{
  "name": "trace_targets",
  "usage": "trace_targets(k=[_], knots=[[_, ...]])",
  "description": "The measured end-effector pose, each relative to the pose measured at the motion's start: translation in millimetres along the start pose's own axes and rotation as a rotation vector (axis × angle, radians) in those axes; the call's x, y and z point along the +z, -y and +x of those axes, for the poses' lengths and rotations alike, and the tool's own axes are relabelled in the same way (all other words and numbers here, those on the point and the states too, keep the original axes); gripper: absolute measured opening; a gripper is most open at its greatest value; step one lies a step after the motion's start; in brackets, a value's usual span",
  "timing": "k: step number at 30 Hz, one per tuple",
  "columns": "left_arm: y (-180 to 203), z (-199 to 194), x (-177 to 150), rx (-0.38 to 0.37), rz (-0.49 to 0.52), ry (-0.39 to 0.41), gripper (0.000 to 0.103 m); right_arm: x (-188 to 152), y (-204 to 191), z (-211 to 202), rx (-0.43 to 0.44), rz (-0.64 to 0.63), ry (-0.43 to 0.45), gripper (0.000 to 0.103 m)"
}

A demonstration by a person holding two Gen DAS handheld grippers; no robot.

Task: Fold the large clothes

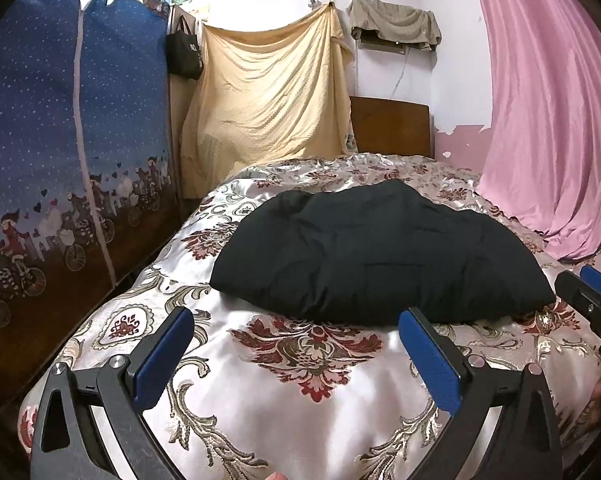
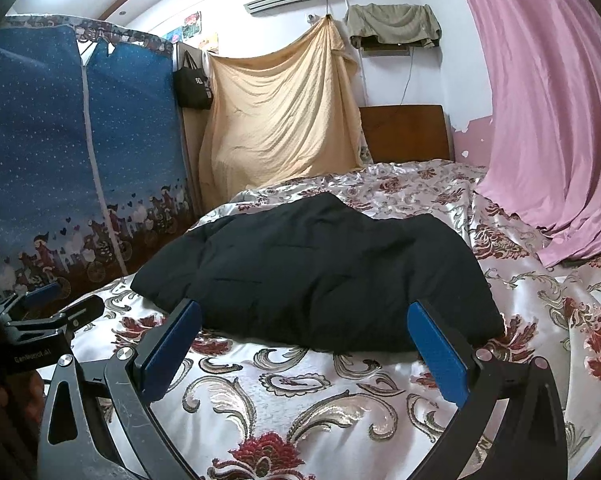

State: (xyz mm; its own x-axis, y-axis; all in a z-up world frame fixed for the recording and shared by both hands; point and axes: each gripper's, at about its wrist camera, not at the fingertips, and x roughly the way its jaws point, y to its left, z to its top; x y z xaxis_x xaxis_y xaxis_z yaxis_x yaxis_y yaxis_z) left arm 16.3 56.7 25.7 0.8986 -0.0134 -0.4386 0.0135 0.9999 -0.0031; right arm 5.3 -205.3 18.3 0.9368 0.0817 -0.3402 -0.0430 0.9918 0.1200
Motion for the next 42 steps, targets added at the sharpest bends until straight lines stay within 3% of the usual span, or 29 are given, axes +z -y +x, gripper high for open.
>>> trace_targets(k=[42], knots=[[-4.9,-2.7,0.7,0.008,-0.014,0.01,0.103,-4.1,2.0,1.4,-0.008,0.008,-0.008,0.101]])
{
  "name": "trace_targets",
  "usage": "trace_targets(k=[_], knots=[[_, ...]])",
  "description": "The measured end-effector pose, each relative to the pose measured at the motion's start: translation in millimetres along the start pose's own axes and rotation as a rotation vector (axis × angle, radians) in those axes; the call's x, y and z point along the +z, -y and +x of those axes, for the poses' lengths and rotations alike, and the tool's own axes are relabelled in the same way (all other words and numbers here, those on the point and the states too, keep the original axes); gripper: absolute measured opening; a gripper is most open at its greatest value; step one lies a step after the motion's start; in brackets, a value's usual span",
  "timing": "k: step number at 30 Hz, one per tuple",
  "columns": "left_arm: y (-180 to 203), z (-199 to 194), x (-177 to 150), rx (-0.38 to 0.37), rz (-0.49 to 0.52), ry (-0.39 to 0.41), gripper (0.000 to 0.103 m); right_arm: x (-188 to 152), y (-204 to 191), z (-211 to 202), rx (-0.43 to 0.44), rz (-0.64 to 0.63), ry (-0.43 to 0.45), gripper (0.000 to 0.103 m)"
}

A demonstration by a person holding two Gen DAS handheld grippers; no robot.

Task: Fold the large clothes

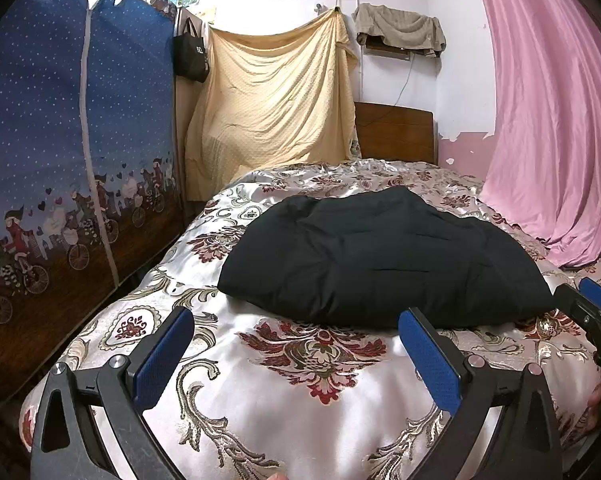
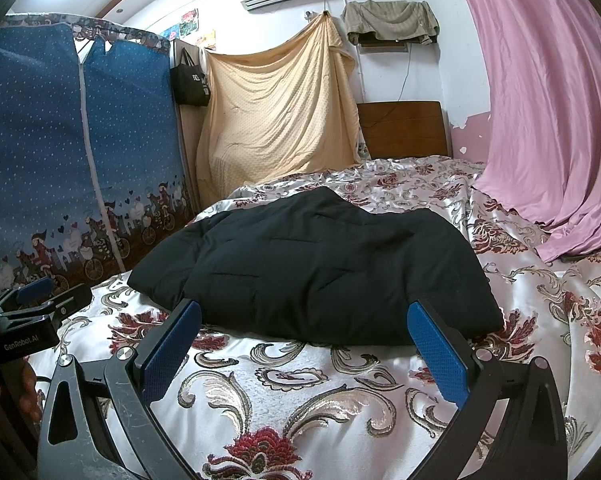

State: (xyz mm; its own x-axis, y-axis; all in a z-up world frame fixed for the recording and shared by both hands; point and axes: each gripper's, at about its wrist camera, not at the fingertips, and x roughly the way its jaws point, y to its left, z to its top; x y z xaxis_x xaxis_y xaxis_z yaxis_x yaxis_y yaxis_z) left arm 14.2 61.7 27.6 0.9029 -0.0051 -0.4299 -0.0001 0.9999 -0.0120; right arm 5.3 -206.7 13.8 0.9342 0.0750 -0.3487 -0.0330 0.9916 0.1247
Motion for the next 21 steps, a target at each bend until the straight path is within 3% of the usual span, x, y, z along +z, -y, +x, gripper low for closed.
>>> trace_targets(k=[21], knots=[[0.7,-0.2,0.7,0.001,0.0,0.003,0.103,-0.1,0.0,-0.2,0.001,0.0,0.0,0.101]])
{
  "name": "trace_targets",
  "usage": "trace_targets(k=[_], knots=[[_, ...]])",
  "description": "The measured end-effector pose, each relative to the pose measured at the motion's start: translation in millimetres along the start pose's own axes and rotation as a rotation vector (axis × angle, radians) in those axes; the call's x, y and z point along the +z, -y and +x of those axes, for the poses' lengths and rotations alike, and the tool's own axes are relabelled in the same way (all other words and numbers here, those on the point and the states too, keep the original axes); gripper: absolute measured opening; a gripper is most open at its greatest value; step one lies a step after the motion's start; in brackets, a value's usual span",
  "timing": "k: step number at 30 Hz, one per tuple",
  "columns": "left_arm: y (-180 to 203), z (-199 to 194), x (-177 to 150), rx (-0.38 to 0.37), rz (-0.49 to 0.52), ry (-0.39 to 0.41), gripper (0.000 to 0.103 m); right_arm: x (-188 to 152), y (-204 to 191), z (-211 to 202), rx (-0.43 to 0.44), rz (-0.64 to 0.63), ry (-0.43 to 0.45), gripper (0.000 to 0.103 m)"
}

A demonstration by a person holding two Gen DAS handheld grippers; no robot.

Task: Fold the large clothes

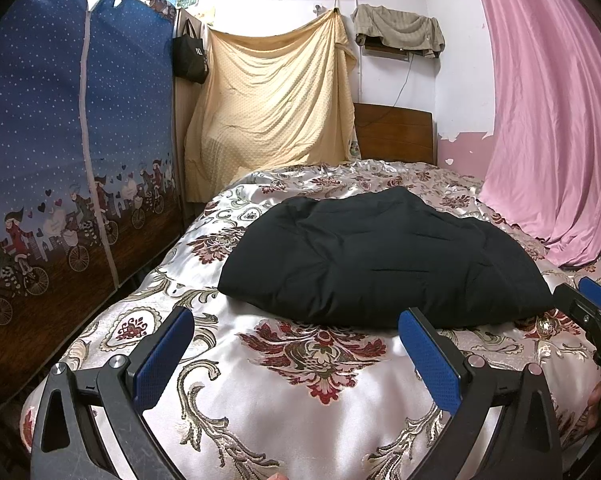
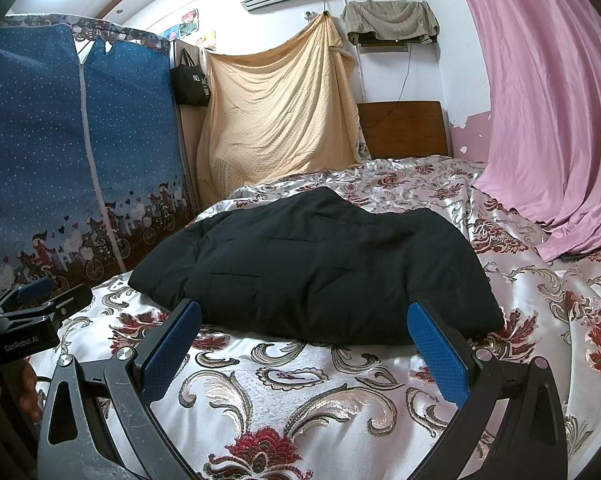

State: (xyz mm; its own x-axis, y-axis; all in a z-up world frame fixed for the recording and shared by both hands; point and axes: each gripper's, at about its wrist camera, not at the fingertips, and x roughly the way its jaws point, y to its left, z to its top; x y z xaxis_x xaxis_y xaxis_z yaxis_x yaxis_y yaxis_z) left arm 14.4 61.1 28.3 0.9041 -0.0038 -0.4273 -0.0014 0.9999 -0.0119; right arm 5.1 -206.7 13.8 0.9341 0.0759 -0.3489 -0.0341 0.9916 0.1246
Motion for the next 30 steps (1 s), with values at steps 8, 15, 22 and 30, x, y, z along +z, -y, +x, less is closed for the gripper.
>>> trace_targets(k=[8,15,22,30], knots=[[0.9,-0.7,-0.8,0.001,0.001,-0.001,0.103,0.1,0.4,0.0,0.0,0.0,0.0,0.101],[1.7,-1.1,-1.4,0.001,0.0,0.0,0.103,0.1,0.1,-0.1,0.001,0.001,0.0,0.101],[1.7,-1.2,-1.6,0.001,0.0,0.001,0.103,-0.1,-0.7,-0.1,0.0,0.0,0.0,0.101],[2.1,-1.4,-1.9,0.002,0.001,0.001,0.103,0.0,-0.7,0.0,0.0,0.001,0.0,0.101]])
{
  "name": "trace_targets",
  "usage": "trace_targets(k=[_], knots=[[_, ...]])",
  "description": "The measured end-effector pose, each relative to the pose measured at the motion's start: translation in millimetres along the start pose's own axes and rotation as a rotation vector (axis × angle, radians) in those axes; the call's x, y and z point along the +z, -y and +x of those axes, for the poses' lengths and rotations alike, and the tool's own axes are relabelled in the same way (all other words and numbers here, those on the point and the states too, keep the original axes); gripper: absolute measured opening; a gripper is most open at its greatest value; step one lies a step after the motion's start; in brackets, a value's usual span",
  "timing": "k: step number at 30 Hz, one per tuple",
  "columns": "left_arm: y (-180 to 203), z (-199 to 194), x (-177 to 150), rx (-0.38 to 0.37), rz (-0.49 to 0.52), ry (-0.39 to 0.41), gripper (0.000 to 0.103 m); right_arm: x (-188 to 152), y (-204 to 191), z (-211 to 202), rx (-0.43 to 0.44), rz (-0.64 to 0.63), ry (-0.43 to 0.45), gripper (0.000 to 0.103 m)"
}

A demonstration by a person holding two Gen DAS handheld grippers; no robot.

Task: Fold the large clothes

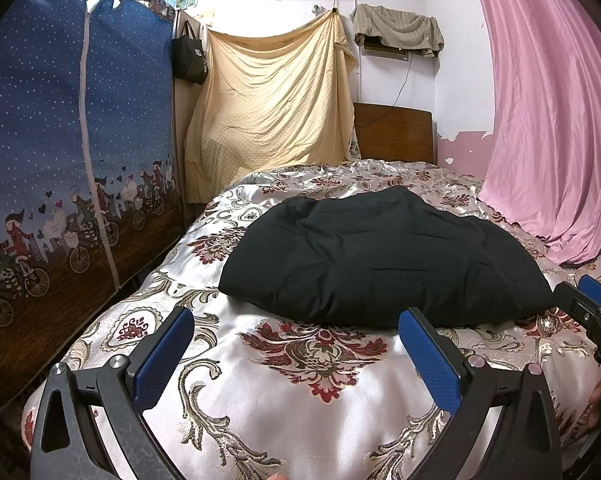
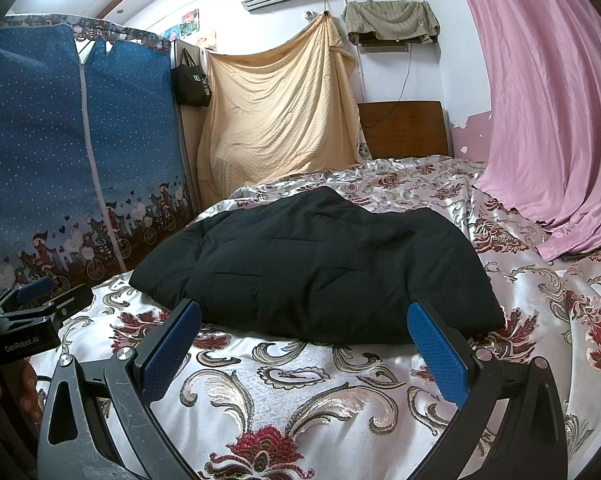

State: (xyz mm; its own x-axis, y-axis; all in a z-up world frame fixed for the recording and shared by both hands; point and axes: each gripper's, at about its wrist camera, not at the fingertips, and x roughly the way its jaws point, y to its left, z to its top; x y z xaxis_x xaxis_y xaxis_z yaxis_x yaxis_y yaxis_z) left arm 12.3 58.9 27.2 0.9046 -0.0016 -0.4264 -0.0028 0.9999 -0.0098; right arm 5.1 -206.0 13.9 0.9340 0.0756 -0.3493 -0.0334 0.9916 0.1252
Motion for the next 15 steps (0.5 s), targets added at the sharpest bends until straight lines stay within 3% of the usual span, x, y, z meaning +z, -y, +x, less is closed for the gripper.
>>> trace_targets(k=[15], knots=[[-0.4,-0.6,0.9,-0.001,0.001,0.0,0.103,0.1,0.1,-0.1,0.0,0.0,0.0,0.101]])
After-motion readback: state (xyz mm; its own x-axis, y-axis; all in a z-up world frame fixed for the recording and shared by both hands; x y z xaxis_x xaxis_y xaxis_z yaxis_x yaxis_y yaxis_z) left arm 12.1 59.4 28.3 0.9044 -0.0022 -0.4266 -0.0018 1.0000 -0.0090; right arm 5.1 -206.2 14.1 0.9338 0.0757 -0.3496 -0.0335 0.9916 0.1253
